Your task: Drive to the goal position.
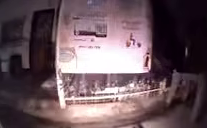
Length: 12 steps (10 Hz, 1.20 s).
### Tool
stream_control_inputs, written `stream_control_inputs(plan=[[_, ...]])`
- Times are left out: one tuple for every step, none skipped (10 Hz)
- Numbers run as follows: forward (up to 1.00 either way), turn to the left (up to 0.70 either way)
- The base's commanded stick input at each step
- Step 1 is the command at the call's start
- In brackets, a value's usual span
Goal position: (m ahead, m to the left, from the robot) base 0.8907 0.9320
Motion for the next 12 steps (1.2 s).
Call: stream_control_inputs(plan=[[0.00,0.00],[0.00,0.00],[0.00,0.00],[0.00,0.00],[0.00,0.00],[0.00,0.00],[0.00,0.00],[0.06,0.00],[0.25,0.00],[0.41,0.00],[0.20,0.00],[0.00,0.00]])
